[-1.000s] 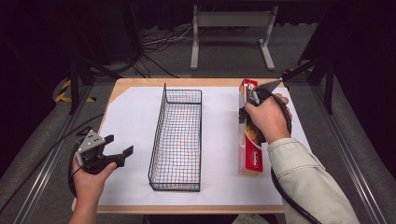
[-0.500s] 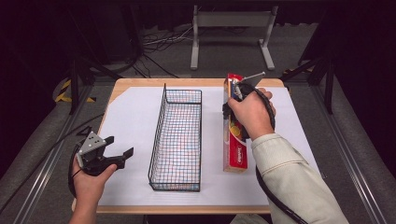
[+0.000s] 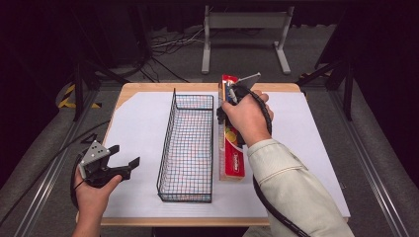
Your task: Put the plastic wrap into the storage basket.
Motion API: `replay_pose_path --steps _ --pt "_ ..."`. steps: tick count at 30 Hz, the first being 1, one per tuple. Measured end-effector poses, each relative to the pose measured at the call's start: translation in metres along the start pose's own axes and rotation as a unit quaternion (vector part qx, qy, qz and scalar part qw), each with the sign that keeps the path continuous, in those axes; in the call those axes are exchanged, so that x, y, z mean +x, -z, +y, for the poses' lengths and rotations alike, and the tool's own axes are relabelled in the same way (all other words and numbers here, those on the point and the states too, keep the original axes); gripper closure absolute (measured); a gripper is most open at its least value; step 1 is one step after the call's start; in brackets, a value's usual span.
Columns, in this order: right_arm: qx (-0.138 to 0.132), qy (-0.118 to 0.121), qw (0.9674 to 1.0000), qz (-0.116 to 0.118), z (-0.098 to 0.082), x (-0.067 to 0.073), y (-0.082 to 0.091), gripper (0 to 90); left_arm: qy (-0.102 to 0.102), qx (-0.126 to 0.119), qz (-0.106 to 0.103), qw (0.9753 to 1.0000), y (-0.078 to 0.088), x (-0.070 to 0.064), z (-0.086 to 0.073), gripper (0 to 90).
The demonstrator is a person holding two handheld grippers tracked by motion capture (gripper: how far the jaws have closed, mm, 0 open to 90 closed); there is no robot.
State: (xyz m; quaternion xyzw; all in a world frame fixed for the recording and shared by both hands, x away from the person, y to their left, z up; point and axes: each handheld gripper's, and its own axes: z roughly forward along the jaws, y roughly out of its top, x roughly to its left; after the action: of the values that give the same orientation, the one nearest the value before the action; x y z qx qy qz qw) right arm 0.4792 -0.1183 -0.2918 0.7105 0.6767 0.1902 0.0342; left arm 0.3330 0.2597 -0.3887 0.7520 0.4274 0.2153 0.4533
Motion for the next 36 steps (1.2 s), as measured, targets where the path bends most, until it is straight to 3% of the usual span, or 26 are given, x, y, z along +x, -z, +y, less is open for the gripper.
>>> replay_pose_path --steps 7,13,26,36 --pt "0.007 0.019 0.9998 0.005 -0.002 0.017 -0.006 40.6 0.007 -0.005 -0.006 0.9999 -0.001 0.002 0.002 14.4" --pt "0.008 0.021 0.9996 0.017 -0.005 0.033 -0.011 40.6 0.005 -0.009 -0.008 0.9999 -0.004 0.003 0.004 14.4" --pt "0.008 0.015 0.9995 0.027 -0.005 0.046 -0.021 40.5 0.01 -0.017 -0.013 0.9997 -0.003 0.003 0.005 14.3" --pt "0.012 0.005 0.9991 0.04 -0.005 0.056 -0.033 40.3 0.008 -0.018 -0.001 0.9998 -0.001 0.003 0.005 15.4"
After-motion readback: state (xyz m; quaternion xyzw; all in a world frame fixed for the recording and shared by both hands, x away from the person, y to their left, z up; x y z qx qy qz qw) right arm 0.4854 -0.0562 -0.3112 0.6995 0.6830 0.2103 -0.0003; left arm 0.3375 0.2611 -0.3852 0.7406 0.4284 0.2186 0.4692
